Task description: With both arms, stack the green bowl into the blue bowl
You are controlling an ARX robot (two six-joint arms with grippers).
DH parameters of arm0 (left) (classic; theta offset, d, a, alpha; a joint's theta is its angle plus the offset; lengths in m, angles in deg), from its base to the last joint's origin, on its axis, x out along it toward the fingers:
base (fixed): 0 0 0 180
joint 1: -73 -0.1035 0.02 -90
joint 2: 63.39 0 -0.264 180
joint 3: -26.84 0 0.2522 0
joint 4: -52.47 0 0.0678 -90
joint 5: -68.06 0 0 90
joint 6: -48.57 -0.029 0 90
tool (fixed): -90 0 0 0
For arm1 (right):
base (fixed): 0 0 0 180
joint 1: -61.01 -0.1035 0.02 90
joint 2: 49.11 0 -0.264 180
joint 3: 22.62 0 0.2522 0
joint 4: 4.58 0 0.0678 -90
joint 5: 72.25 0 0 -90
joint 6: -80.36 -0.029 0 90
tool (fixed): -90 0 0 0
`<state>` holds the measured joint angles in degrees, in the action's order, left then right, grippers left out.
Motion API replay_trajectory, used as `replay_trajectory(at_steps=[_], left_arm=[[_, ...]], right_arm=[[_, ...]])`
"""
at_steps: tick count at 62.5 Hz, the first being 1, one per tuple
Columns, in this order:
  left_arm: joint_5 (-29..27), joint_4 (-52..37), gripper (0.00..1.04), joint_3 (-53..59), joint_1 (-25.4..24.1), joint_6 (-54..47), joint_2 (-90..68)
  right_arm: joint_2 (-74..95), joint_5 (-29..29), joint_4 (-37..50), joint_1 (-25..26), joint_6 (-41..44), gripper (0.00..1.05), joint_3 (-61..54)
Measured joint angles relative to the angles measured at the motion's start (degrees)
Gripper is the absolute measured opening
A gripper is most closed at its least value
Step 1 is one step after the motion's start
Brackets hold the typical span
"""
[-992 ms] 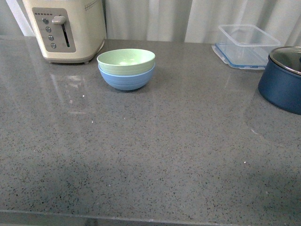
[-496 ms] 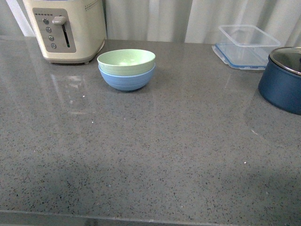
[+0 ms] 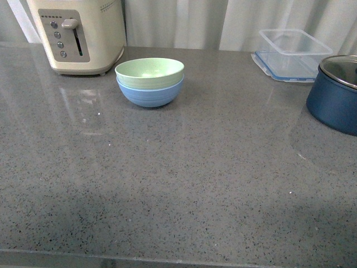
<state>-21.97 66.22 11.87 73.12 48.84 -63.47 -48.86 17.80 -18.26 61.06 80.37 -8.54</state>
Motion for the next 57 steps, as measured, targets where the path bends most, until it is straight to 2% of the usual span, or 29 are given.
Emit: replay_trajectory(at_steps=[18,25,57], left_arm=[[0.0,0.0,0.98,0.0,0.0,0.0,0.0],[0.0,0.0,0.98,0.0,0.0,0.0,0.0],[0.0,0.0,0.98,0.0,0.0,0.0,0.0]], right_arm=[[0.0,0.0,0.0,0.0,0.0,0.72,0.0],[0.0,0.0,0.0,0.0,0.0,0.96,0.0],[0.0,0.0,0.0,0.0,0.0,0.95,0.0]])
